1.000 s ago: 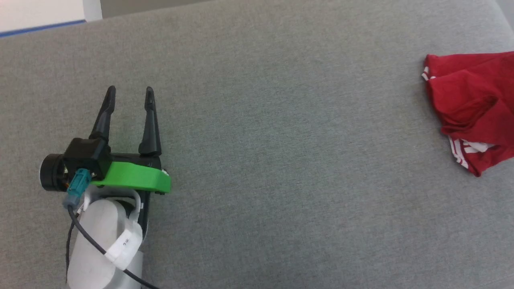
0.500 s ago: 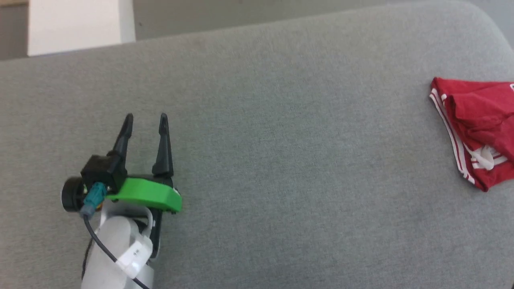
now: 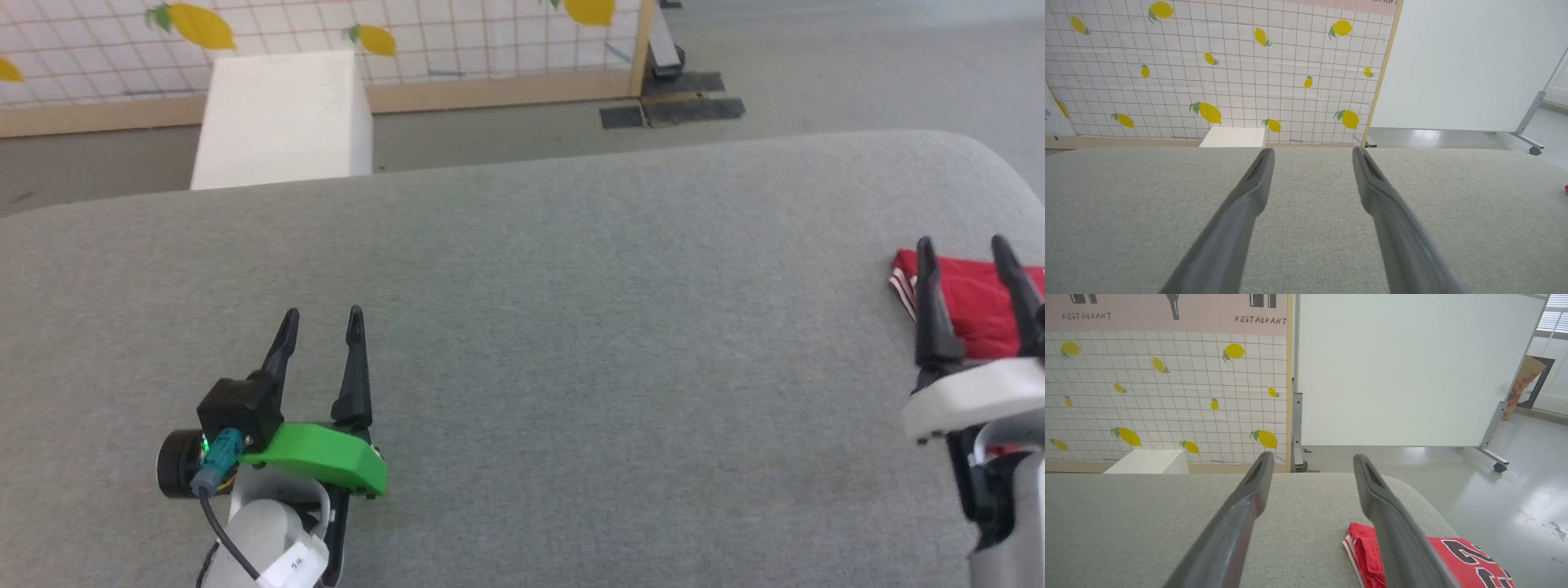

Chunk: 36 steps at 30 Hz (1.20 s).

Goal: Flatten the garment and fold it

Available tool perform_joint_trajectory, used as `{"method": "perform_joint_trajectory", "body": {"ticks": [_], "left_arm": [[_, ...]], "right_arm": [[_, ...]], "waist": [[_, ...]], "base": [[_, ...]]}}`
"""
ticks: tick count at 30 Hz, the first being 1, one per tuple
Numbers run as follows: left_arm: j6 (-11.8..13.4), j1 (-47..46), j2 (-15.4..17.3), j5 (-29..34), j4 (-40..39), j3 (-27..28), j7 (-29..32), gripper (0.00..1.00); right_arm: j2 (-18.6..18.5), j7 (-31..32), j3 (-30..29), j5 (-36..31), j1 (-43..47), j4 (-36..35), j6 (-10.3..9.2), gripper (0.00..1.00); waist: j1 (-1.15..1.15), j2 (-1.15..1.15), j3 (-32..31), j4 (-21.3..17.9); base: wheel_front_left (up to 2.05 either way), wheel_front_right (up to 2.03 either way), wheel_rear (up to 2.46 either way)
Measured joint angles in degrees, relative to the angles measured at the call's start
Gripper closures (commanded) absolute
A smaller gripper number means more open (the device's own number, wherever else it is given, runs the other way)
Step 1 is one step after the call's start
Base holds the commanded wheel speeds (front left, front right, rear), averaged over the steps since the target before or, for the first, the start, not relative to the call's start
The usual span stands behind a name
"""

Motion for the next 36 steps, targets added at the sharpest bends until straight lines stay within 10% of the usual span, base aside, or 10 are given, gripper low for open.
{"method": "perform_joint_trajectory", "body": {"ticks": [32, 33, 36], "left_arm": [[1.4, 3.9, -0.2, -3.2, 2.2, -2.0, 0.0, 0.00], [1.4, 3.9, -0.2, -3.3, 2.2, -2.0, 0.0, 1.00], [1.4, 3.9, -0.2, -3.3, 2.2, -2.0, 0.0, 1.00]], "right_arm": [[5.4, -5.5, 7.9, 3.2, 12.7, -3.0, -0.01, 0.00], [5.4, -5.5, 7.9, 3.2, 12.6, -3.0, -0.01, 1.00], [5.4, -5.4, 7.9, 3.2, 12.6, -3.0, -0.01, 1.00]], "waist": [[0.00, 0.00, -5.6, 6.9], [0.00, 0.00, -5.5, 6.9], [0.00, 0.00, -5.5, 6.9]], "base": [[0.00, 0.00, 0.00], [0.00, 0.00, 0.00], [0.00, 0.00, 0.00]]}}
